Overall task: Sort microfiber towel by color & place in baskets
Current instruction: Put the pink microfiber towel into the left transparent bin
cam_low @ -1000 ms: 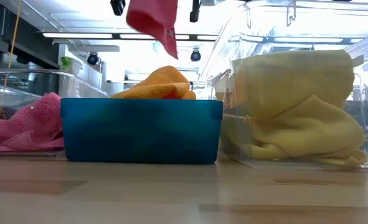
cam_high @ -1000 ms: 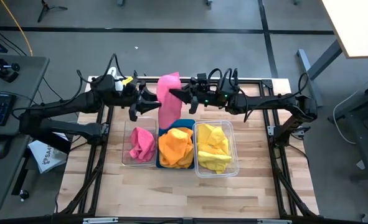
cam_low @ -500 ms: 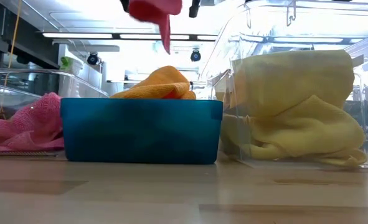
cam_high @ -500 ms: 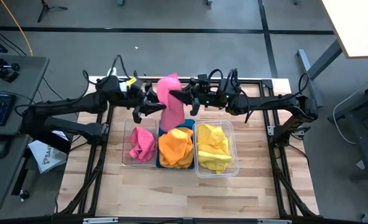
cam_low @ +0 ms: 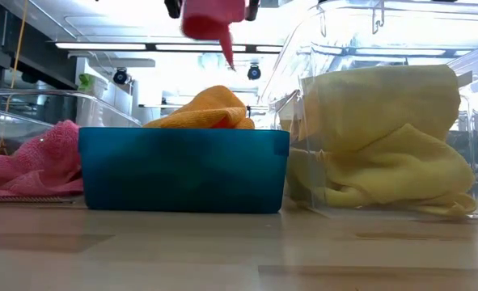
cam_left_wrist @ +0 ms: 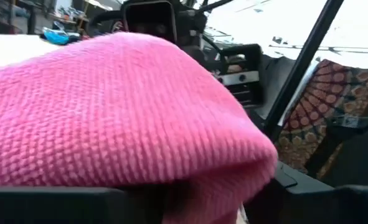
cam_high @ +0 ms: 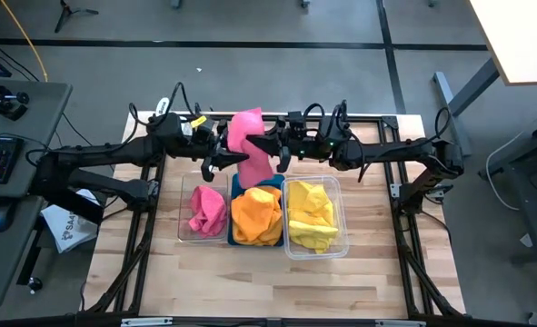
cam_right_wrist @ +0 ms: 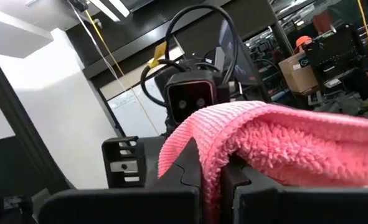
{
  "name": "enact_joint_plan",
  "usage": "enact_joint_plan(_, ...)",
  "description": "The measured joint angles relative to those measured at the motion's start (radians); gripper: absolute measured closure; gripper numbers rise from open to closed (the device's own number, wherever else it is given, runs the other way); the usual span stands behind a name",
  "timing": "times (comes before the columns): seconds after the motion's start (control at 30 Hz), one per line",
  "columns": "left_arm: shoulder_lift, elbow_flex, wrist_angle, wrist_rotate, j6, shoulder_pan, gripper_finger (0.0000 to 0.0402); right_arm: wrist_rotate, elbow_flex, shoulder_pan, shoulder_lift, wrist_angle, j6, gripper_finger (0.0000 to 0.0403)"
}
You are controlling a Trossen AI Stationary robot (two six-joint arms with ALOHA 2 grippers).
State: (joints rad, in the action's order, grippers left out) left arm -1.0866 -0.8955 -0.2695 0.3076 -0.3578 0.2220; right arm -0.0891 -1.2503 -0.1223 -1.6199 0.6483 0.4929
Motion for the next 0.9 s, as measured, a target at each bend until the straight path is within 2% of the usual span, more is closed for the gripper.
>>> enact_joint_plan(0.1, 0.007, 0.0, -0.004, -0.006, 0.03, 0.0, 0.0283, 0.0, 0.0, 0.0, 0.0, 0.004, -0.004, 0.0402)
enact_joint_plan(0.17, 0.013, 0.0, -0.007, -0.007, 0.041, 0.0, 0.0321, -0.001, 0.0, 0.0, 0.0, 0.005, -0.005, 0.0399)
enact_joint_plan(0.23, 0.014, 0.0, -0.006, -0.008, 0.05, 0.0, 0.037, 0.004, 0.0, 0.0, 0.0, -0.003, 0.003, 0.0387)
enact_joint_plan(0.3, 0.013, 0.0, -0.005, -0.011, 0.052, 0.001, 0.0391, 0.011, 0.0, 0.0, 0.0, -0.014, 0.02, 0.0367)
enact_joint_plan(0.43, 0.039, 0.0, 0.053, -0.03, 0.049, 0.013, 0.0398, 0.02, 0.0, 0.0, 0.025, -0.048, 0.021, 0.0298)
enact_joint_plan(0.57, 0.115, 0.0, 0.231, -0.054, 0.072, 0.037, 0.04, 0.032, 0.0, -0.011, 0.087, -0.134, -0.048, 0.0213)
enact_joint_plan(0.67, 0.202, 0.0, 0.398, -0.107, 0.096, 0.058, 0.0401, 0.035, 0.0, -0.037, 0.155, -0.249, -0.097, 0.0159)
enact_joint_plan(0.77, 0.296, 0.0, 0.544, -0.166, 0.094, 0.07, 0.0401, 0.037, 0.0, -0.065, 0.219, -0.369, -0.118, 0.0124)
enact_joint_plan(0.9, 0.41, 0.0, 0.707, -0.189, 0.059, 0.065, 0.0401, 0.036, 0.0, -0.091, 0.279, -0.466, -0.129, 0.0109)
